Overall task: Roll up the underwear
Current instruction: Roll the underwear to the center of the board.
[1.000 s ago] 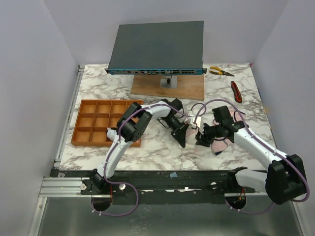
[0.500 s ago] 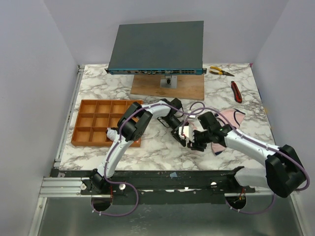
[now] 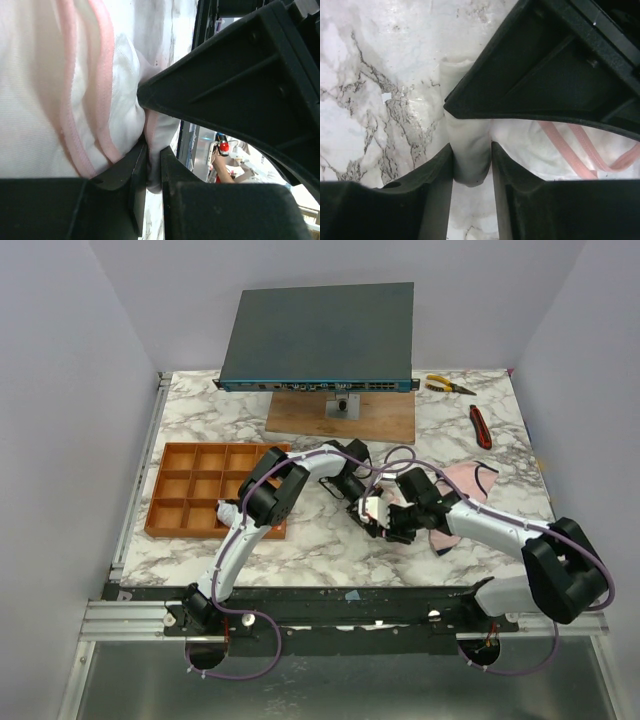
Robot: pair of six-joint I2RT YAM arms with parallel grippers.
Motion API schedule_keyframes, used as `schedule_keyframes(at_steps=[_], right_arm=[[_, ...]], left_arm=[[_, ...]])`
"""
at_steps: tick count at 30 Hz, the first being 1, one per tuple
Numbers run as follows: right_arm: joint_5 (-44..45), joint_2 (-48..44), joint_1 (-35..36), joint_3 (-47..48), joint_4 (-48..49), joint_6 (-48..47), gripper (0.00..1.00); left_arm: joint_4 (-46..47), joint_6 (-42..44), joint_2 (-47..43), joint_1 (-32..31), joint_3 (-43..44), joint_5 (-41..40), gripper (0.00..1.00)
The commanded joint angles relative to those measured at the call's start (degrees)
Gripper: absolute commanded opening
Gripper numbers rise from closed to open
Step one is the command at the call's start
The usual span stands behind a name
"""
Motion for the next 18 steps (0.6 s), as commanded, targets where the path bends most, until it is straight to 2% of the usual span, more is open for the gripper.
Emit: schedule_keyframes(at_steps=[1,2,4,7,11,12,13,14,18], right_arm=[[-0.2,3.1,0.5,0.5,-0.7,0.5,0.3],[-0.3,3.6,0.5,0.7,-1.1,0.7,0.23],[-0.8,4.6,0.4,0.9,-1.7,0.8,0.12],[-1.4,5.6,0.4,1.2,-2.8,0.9,0.06],[-2.8,5.9,0.3,1.7,-3.9,0.7,0.02],[-3.0,6.0,0.3,1.9,-4.1,0.7,0.02],[-3.2,6.2,0.3,2.0,-4.3,0.6,0.02],[-3.3,6.3,0.3,2.2,-4.4,0.6,0.02],[-3.7,6.5,0.1,2.3,-4.8,0.5,0.02]], left_arm=[[1.1,2.1,1.7,0.6,0.9,-1.2,0.0],[1.5,2.1,1.5,0.6,0.7,-1.2,0.0],[3.1,1.2,0.7,0.7,-0.5,-1.3,0.07],[5.7,0.0,-0.8,1.3,-2.5,-1.2,0.21],[11.5,-3.4,-4.4,2.7,-6.8,-1.3,0.42],[13.2,-4.3,-5.8,3.0,-8.3,-1.7,0.49],[15.4,-5.5,-7.0,3.5,-9.7,-2.3,0.61],[17.4,-6.6,-8.5,4.0,-11.4,-3.0,0.68],[24.3,-11.2,-13.6,7.0,-17.0,-4.9,0.82]])
